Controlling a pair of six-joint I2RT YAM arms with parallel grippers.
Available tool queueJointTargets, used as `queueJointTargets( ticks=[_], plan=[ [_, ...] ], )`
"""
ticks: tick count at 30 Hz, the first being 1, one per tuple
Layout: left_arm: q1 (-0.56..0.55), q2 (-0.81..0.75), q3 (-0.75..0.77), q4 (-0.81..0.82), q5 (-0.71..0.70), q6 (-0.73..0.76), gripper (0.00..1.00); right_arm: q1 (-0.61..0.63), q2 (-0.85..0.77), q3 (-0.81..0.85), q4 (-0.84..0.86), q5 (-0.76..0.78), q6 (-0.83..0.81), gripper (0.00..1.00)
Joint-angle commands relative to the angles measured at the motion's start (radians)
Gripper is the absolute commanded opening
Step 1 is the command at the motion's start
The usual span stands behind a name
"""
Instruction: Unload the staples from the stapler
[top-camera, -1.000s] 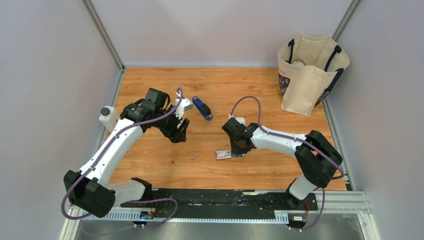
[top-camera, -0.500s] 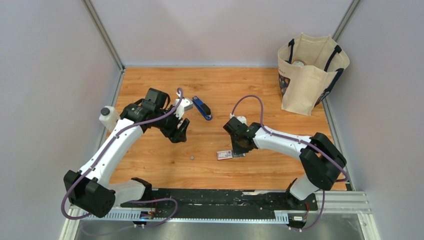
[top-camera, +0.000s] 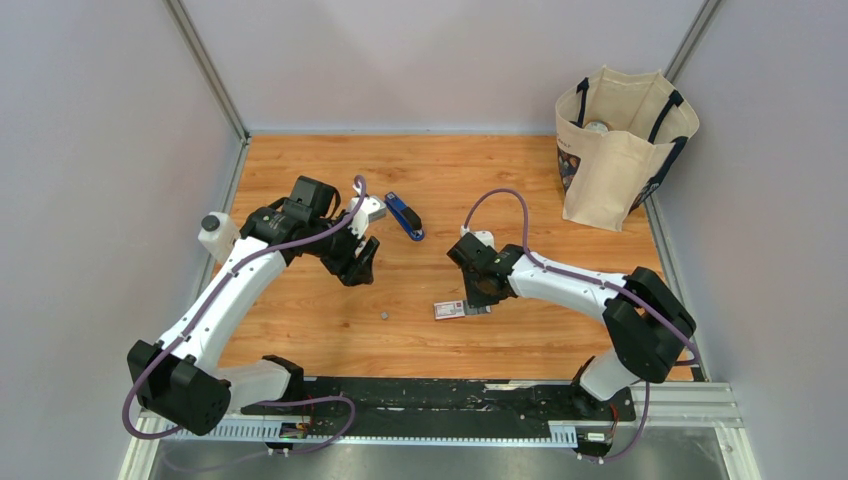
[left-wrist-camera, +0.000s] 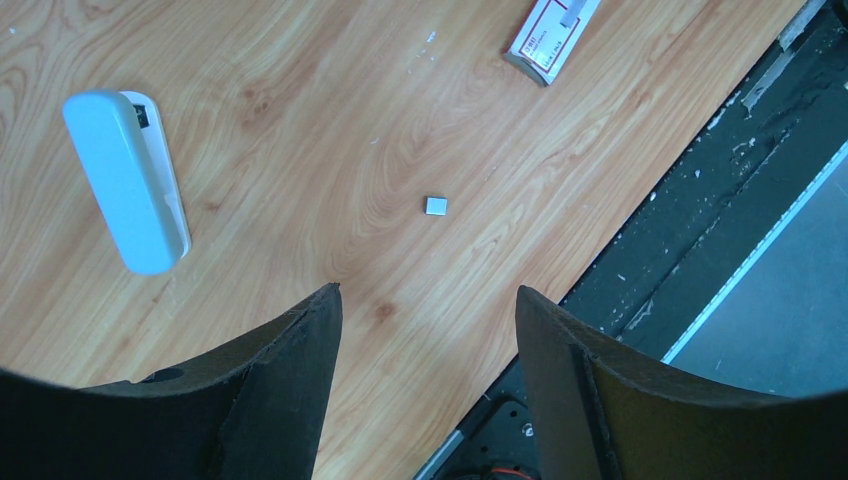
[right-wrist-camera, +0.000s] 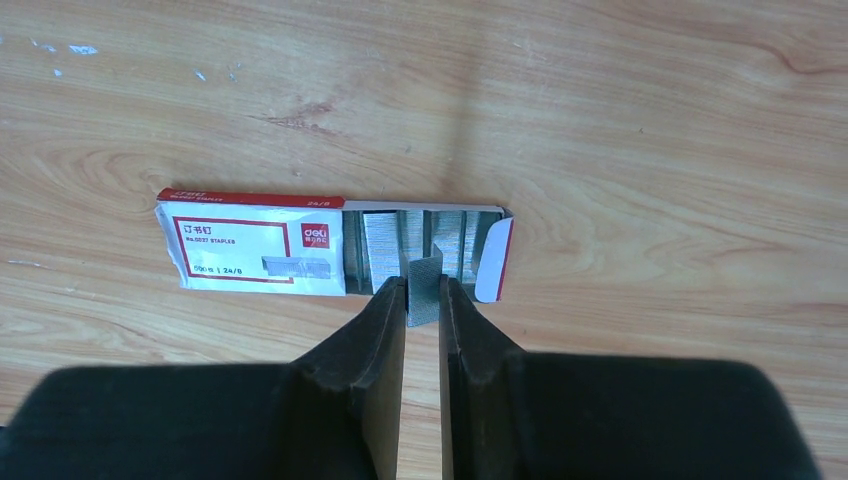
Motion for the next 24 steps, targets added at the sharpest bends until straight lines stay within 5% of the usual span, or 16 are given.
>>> queueJointTargets(
  ticks=[1, 24],
  plan=[
    [-0.001, -0.017, 0.016, 0.000, 0.023, 0.028, 0.73, 0.007, -0.007, 0.016, 0.003, 0.035, -0.017, 0.17],
    [-0.001, -0.028, 0.017, -0.008, 0.021, 0.034, 0.73, 0.009, 0.047, 0.003, 0.041, 0.035, -0.017, 0.17]
  ],
)
